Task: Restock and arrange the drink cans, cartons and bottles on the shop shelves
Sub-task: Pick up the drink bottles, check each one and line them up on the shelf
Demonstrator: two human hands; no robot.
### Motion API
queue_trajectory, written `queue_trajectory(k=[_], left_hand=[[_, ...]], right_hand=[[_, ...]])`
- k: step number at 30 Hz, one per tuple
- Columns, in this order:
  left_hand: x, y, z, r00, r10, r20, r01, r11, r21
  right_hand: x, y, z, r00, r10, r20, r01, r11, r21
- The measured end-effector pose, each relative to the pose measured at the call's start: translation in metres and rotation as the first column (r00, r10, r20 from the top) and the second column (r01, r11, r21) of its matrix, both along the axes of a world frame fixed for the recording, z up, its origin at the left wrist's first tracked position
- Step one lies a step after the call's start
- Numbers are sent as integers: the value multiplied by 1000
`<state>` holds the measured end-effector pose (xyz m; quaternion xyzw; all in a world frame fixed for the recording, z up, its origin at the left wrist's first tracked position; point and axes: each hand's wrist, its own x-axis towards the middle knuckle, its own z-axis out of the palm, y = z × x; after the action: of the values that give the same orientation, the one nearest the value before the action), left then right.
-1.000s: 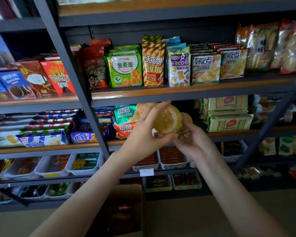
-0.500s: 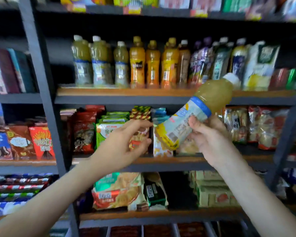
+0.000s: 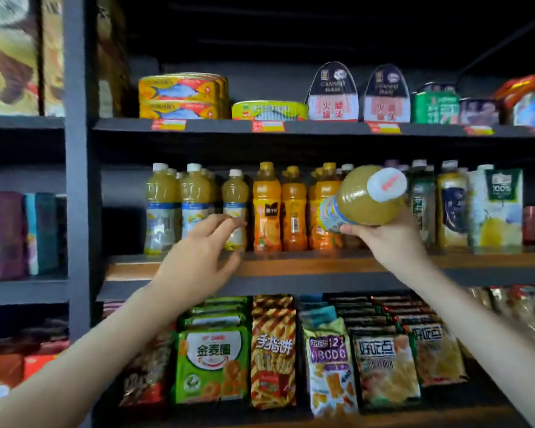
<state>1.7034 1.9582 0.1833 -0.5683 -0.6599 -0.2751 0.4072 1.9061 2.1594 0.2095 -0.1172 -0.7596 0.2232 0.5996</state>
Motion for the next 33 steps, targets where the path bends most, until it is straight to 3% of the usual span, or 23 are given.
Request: queue_trajectory(k=[5, 11, 15, 23, 25, 27, 28, 30, 33], left_hand=[[-30, 21, 14, 995, 86, 53, -81, 993, -90], [-63, 36, 23, 989, 109, 99, -91, 981, -169], [-91, 42, 29, 985, 149, 84, -140, 985, -105], [-149, 36, 39, 916, 390, -92, -393, 919, -23], [-157, 35, 40, 896, 426, -124, -432, 902, -26], [-165, 35, 39, 868, 466, -171, -477, 879, -22], [-170, 35, 39, 852, 483, -204, -494, 869, -8], [-179, 34, 41, 825, 495, -274, -513, 858, 5], [-188, 30, 45, 803, 475, -359, -510, 860, -2]], right_hand=[[-37, 27, 8, 980, -97, 171, 101, 995, -16], [-74, 48, 20, 971, 112, 211, -40, 947, -317], [-93, 57, 25, 939, 139, 316, -13, 929, -369], [-103, 41, 25, 866, -94, 491, 180, 975, -132], [-106, 23, 23, 857, -345, 383, 308, 938, 157], [-119, -1, 24, 837, -513, 187, 383, 796, 469], [-131, -12, 26, 864, -481, 146, 341, 774, 533], [-162, -32, 33, 898, -374, 233, 191, 807, 559], [-220, -37, 44, 814, -319, 484, 94, 896, 433]])
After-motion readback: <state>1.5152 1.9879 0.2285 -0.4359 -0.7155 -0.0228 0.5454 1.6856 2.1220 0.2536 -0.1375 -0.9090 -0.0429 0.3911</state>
